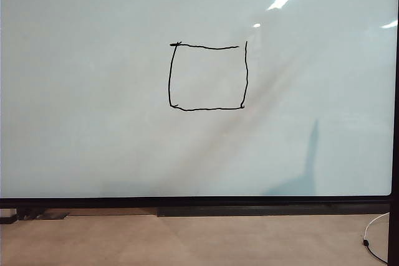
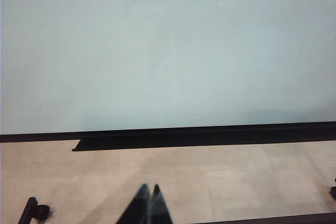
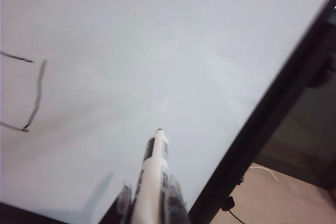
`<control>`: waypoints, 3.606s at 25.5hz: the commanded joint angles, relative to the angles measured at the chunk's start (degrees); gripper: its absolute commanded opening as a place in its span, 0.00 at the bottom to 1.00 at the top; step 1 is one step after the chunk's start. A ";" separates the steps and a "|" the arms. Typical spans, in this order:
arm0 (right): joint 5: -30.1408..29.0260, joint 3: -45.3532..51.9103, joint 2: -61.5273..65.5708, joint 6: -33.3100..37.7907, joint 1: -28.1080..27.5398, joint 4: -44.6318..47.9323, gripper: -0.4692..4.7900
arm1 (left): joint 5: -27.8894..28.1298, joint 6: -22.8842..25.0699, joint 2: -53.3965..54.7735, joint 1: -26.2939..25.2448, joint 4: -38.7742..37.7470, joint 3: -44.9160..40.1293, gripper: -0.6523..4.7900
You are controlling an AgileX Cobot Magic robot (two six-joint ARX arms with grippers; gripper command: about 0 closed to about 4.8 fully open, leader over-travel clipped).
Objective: Pick up the pen on the shelf to the right of the whiteboard and draw a rectangle.
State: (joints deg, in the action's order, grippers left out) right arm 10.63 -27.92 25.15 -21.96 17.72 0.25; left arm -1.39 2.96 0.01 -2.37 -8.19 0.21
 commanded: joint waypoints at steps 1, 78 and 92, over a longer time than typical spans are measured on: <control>-0.59 2.40 -7.74 3.67 -2.64 1.77 0.07 | -0.11 0.00 0.00 0.13 0.44 0.20 0.11; -10.73 27.91 -25.09 14.47 -21.44 3.78 0.07 | -0.09 0.02 0.00 0.02 0.46 0.20 0.11; -10.75 27.91 -25.09 14.47 -21.46 3.78 0.07 | -0.11 0.02 0.00 0.02 0.46 0.22 0.11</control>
State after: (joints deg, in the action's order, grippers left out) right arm -0.01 -0.43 0.10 -7.35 -3.70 3.53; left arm -1.39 2.96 0.01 -2.37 -8.38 0.21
